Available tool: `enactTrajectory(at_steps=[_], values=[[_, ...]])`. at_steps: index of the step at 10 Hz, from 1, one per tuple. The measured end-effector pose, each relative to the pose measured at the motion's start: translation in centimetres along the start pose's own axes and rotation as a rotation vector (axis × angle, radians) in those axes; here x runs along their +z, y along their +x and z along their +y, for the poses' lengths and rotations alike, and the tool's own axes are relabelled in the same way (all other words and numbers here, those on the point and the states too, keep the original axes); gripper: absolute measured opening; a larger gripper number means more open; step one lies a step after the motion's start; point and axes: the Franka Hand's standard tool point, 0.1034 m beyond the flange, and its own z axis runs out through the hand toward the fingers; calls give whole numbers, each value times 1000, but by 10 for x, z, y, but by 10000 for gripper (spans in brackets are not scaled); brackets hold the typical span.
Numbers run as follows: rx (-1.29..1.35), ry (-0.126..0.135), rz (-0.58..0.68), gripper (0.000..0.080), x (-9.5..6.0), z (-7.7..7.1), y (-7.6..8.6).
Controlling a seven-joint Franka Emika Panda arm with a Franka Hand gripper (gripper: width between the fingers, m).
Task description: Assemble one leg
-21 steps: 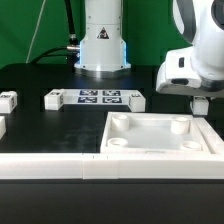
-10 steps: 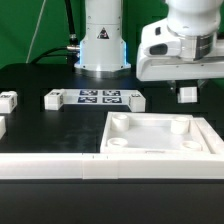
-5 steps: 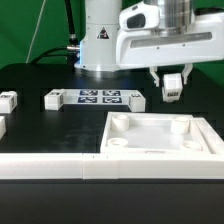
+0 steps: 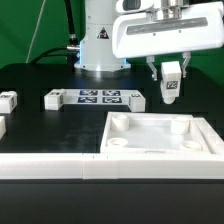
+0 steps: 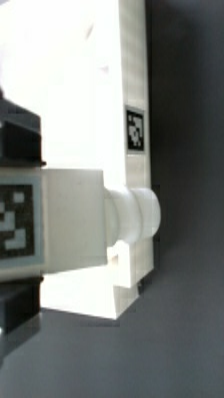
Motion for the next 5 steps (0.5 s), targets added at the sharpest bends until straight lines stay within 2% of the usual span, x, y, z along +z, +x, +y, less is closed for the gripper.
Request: enactTrajectory(at_steps=[1,2,3,5], values=[[-40,-1,-4,289,2,1,1],[-80,2,27,289,2,0,18],[-103,9,52,289,3,-7,22],[-99,6,43,290,4,-5,18]])
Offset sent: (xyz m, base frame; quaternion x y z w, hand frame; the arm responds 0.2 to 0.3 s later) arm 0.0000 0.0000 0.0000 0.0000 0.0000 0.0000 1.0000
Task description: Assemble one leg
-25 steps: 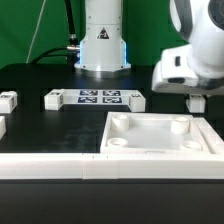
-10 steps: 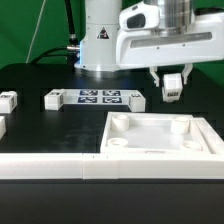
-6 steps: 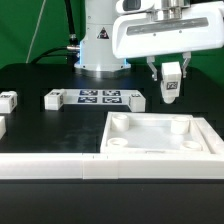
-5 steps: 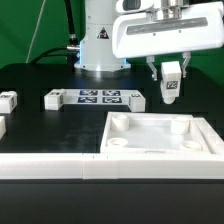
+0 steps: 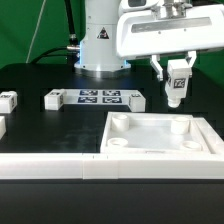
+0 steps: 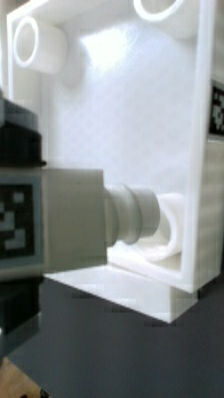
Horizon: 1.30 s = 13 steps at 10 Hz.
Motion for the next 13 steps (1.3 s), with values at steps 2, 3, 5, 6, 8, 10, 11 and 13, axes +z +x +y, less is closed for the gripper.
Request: enactTrajectory(at_steps=[2,3,5,6,8,10,11,13], values=[[-1,1,0,290,1,0,1],[-19,7,8,290,6,-5,12],[-46,14,40,290,13,-5,47],[-46,18,41,290,14,-7,56],[-45,17,41,290,14,-6,55],[-51,14,62,290,16,-5,56],[-65,4,107,290,24,-1,56],[-100,9,111,290,39,2,88]])
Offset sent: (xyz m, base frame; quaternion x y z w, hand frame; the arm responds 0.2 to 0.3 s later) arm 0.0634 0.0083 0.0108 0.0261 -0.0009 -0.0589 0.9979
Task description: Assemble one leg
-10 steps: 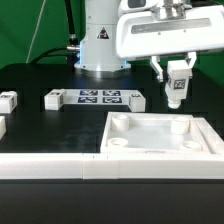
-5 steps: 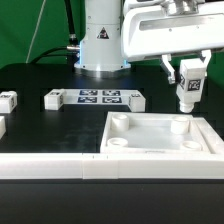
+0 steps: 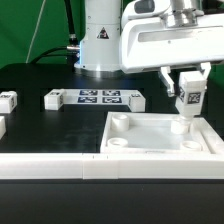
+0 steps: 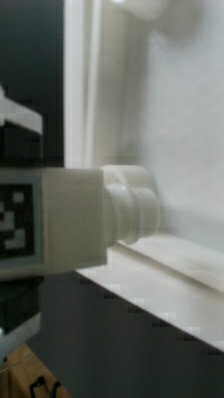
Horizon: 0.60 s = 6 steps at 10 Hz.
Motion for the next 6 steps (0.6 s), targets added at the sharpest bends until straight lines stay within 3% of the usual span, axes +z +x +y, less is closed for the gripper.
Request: enactTrajectory(at_steps=[2,6], values=[[-25,-12,26,290,16,12,8],[-24,-11,29,290,18,10,11]])
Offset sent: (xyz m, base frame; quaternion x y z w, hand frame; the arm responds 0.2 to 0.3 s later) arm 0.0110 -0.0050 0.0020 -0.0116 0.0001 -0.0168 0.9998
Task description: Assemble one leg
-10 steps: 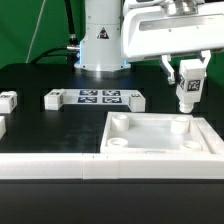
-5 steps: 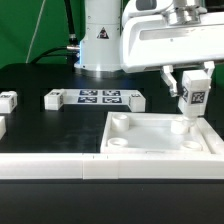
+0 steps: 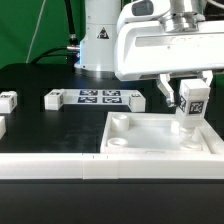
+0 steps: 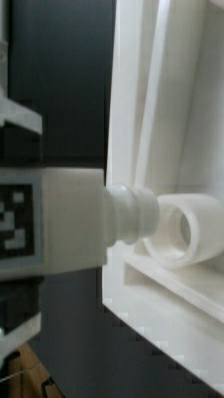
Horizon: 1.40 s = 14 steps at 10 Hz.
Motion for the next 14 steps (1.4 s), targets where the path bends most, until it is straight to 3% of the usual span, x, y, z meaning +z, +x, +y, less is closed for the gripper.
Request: enactTrajectory(at_steps=[7,13,14], values=[[-13,-1,11,290,22,-10,-20],[-20,2,-14,290,20,-13,-34],[-20,3,-17,484,20,-13,-35]])
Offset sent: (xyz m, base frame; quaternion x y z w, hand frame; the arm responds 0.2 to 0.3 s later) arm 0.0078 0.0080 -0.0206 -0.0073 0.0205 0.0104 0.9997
